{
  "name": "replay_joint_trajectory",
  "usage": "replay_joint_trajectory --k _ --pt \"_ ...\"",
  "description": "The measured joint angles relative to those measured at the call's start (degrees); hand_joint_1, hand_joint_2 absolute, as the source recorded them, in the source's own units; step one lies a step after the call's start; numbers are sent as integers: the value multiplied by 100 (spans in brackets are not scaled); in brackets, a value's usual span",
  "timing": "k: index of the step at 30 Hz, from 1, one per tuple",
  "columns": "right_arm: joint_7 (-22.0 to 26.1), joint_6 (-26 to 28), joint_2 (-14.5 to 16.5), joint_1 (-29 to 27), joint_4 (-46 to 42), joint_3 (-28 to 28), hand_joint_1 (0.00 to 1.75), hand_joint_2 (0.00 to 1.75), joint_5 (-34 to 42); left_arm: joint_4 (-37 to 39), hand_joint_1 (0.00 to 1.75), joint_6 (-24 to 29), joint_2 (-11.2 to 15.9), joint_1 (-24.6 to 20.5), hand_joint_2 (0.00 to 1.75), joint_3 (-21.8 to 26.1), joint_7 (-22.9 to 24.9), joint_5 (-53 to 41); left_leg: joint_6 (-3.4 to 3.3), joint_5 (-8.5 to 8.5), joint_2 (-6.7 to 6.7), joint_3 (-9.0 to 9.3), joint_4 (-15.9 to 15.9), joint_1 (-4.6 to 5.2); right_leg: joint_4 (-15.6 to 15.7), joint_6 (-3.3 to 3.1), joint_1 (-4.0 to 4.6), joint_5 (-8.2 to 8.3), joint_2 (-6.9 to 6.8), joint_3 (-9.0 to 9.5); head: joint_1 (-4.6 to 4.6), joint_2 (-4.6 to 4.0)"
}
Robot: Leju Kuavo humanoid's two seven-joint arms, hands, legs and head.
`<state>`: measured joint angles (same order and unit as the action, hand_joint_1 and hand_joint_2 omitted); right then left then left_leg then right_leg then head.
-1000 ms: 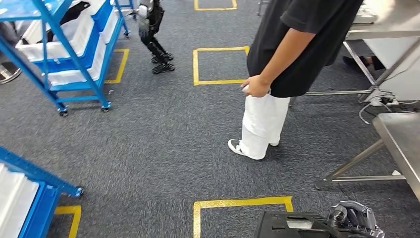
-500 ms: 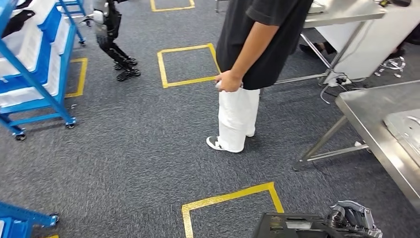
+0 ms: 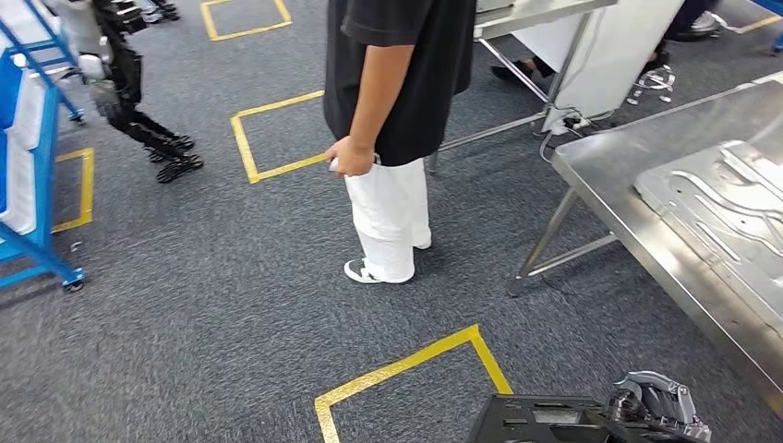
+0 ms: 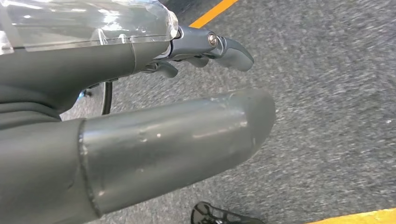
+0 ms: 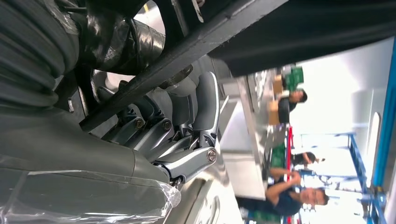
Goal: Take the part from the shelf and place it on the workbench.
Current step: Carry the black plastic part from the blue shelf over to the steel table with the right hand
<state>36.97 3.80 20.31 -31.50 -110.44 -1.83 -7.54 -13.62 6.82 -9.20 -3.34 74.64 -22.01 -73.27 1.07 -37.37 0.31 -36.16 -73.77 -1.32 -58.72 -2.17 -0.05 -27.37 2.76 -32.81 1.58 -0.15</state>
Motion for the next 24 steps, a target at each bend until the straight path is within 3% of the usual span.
replay_joint_trajectory --k 2,4,6,7,8,10,12,14,15,16,18,20,21,23,24 --pt "-1 0 0 1 13 -1 175 175 0 0 0 0 7 3 0 2 2 1 -13 468 -107 183 595 -5 -44 29 -10 -33 178 18 0 0" --pt "-1 -2 0 8 18 -1 175 175 0 0 0 0 10 2 0 3 2 2 -41 756 -384 421 1241 -12 -109 89 -13 -71 331 0 1 0" --pt "-1 -8 0 9 20 0 175 175 0 0 0 1 9 -2 0 3 3 4 -75 758 -506 497 1435 1 -137 160 -22 -73 467 -47 1 0" --pt "-1 -12 -1 4 20 0 175 175 0 0 0 2 8 -7 0 3 4 6 -102 767 -444 510 1459 0 -127 196 -30 -57 539 -67 1 0" --pt "-1 -14 -1 -5 20 -1 175 175 0 0 0 2 4 -14 0 4 4 6 -139 785 -369 527 1490 -7 -130 226 -32 -55 527 -78 -1 0" --pt "-1 -15 -3 -8 20 -2 175 175 0 0 0 0 -3 -16 0 5 4 5 -222 820 -212 563 1556 -28 -331 282 -19 -189 237 -179 18 0" --pt "-1 -7 -4 1 21 -3 175 175 0 0 0 -8 -4 5 0 7 11 4 -269 818 -41 581 1585 -15 -947 331 -29 -523 -130 -484 36 0" --pt "-2 12 -4 -7 21 -4 175 175 -1 0 0 -19 0 26 0 10 27 3 -278 794 146 591 1584 -2 -1561 372 -63 -736 -231 -813 36 0" --pt "-2 21 -4 -15 22 -5 175 175 -1 0 0 -23 2 29 0 11 34 2 -272 778 232 603 1584 -1 -1626 384 -75 -692 -250 -855 36 0" --pt "-3 26 -4 -20 22 -6 175 175 -4 0 0 -27 2 27 0 11 39 1 -263 760 311 627 1584 -2 -1450 387 -83 -539 -282 -767 36 0" --pt "-4 26 -4 -20 22 -8 175 175 -11 0 0 -34 -2 19 0 11 42 -1 -227 711 448 693 1587 2 -687 351 -60 -173 -484 -359 37 0" --pt "-3 25 -5 -18 19 -7 175 175 -24 0 0 -46 -6 11 0 11 42 -1 -164 659 558 748 1590 18 -162 284 -5 -28 -672 -83 36 0" --pt "-4 28 -5 -18 18 -6 175 175 -36 0 0 -57 -7 5 0 11 40 2 -129 641 610 770 1600 24 -103 253 22 -50 -691 -59 35 0" --pt "-5 37 -5 -30 15 -4 175 175 -66 0 0 -85 -6 -16 0 14 32 8 -61 610 700 837 1621 15 -66 190 18 -36 -552 -51 33 0" --pt "-5 50 -3 -37 15 2 175 175 -87 0 0 -97 -2 -25 0 15 26 15 -33 558 631 852 1578 7 -28 153 0 -22 -485 -27 31 0"
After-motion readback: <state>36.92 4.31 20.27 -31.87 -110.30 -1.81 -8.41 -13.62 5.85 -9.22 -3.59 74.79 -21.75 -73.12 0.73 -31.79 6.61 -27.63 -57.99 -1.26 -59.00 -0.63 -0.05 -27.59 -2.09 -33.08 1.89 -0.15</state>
